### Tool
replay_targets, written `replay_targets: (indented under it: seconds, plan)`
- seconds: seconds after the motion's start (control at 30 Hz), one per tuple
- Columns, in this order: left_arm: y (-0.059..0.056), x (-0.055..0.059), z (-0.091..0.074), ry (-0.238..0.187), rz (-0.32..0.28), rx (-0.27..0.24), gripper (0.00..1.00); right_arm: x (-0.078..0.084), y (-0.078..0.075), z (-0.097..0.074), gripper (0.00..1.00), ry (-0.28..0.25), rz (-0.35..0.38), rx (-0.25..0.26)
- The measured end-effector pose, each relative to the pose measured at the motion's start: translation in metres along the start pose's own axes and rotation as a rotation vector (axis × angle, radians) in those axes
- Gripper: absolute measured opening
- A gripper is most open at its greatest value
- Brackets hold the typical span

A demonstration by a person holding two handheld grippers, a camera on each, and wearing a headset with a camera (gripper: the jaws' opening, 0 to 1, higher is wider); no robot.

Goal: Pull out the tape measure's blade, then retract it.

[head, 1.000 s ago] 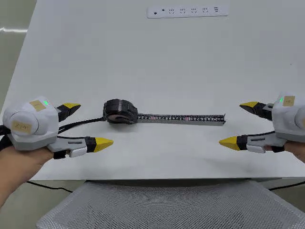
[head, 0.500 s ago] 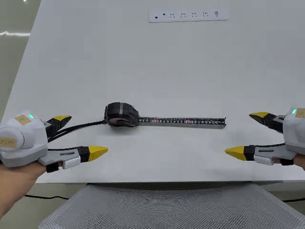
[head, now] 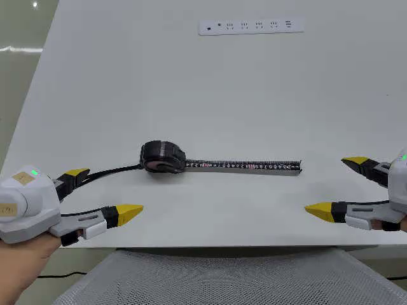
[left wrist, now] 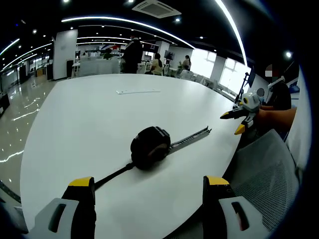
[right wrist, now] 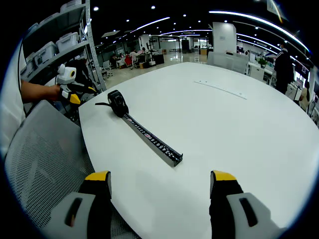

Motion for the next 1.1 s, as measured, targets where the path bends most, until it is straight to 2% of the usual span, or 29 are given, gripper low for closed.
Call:
replay_targets:
  seconds: [0.47, 1.1]
  plan:
    - [-0.0031, 0.0099, -0.0024, 0.013, -0.020, -0.006, 0.86, 0.0050, 0.0019, -0.0043, 0.83, -0.018, 0.017, 0.021]
    - [-0.0022, 0.0095, -0.0017, 0.009, -0.024, -0.011, 0.85, 0.0068, 0.0021, -0.0044, 0.83, -0.013, 0.017, 0.016]
Point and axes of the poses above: the centre of the closed fingertips' face, and the gripper's own axes: z roughly forward along the fingers, y roughly to its left, x roughly out of its underside, the point moved 7 cm from there along -z, roughly backward along the fingers, and after that the axes turned 10 degrees about -x, right-handed, at the moved point
